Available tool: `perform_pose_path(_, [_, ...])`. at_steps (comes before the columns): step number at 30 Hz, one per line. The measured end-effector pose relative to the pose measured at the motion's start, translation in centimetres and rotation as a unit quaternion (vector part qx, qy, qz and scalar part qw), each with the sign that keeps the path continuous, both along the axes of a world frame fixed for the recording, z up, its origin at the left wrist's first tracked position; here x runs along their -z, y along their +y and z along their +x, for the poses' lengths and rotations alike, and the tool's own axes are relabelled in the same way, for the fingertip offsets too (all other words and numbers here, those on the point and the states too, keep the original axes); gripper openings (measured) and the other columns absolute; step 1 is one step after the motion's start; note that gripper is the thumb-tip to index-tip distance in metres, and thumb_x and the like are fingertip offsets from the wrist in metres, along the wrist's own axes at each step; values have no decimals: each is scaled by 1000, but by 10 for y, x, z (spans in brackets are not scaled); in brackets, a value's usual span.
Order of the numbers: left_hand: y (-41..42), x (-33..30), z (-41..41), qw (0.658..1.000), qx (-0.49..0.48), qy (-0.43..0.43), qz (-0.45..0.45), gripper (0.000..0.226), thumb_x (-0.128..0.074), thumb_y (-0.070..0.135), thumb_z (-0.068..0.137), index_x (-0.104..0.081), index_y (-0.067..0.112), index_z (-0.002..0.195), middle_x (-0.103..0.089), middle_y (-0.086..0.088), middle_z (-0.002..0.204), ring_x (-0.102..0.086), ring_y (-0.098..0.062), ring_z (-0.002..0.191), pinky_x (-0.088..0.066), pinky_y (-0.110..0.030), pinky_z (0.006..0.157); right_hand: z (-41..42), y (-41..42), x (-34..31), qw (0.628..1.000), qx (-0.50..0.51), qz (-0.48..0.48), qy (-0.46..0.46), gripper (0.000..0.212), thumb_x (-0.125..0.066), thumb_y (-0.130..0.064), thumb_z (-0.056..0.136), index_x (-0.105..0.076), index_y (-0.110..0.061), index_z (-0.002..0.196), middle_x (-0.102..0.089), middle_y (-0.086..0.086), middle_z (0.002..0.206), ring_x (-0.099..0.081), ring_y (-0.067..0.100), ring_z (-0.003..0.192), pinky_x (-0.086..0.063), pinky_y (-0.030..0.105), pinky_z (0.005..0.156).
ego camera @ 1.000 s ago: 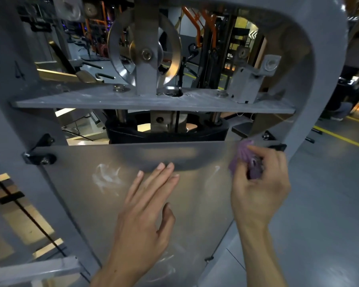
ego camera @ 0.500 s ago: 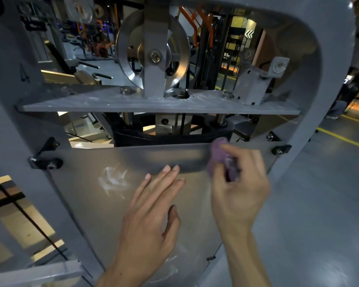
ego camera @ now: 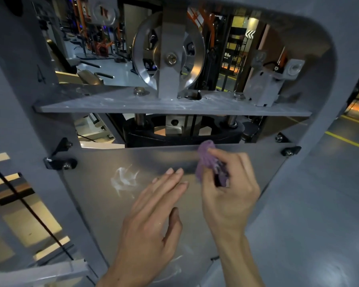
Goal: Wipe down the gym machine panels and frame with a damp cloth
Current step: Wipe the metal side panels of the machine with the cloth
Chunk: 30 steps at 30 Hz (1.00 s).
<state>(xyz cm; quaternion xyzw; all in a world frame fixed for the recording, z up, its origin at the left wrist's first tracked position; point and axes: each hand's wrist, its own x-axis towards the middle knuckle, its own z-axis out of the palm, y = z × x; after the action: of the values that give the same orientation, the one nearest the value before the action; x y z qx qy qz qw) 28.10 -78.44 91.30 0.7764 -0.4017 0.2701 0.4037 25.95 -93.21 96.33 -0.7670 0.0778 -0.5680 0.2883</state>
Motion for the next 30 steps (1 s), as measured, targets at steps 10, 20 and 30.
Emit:
perform_pose_path(10, [32, -4, -2, 1000, -9, 11, -18, 44, -53, 8, 93, -66, 8, 135, -55, 2, 152, -47, -18, 146, -39, -35, 119, 7, 26, 4, 1000, 13, -3, -11, 19, -66, -3, 82, -74, -3, 99, -62, 5, 90, -51, 0, 80, -36, 0, 77])
perform_pose_path(20, [57, -3, -1, 999, -7, 16, -30, 41, -51, 8, 93, -69, 8, 131, -57, 2, 150, -48, -18, 145, -40, -33, 118, 9, 23, 1, 996, 75, 52, -16, 15, -68, -10, 85, -71, -6, 99, -60, 4, 89, -49, 3, 75, -37, 2, 72])
perform_pose_path(30, [87, -2, 2, 999, -40, -9, -20, 47, -53, 8, 93, -61, 6, 139, -54, -4, 154, -43, -24, 149, -42, -50, 116, 8, 34, 1, 995, 86, 53, -18, 26, -70, 8, 79, -70, -5, 101, -59, 2, 92, -51, 4, 80, -38, 5, 76])
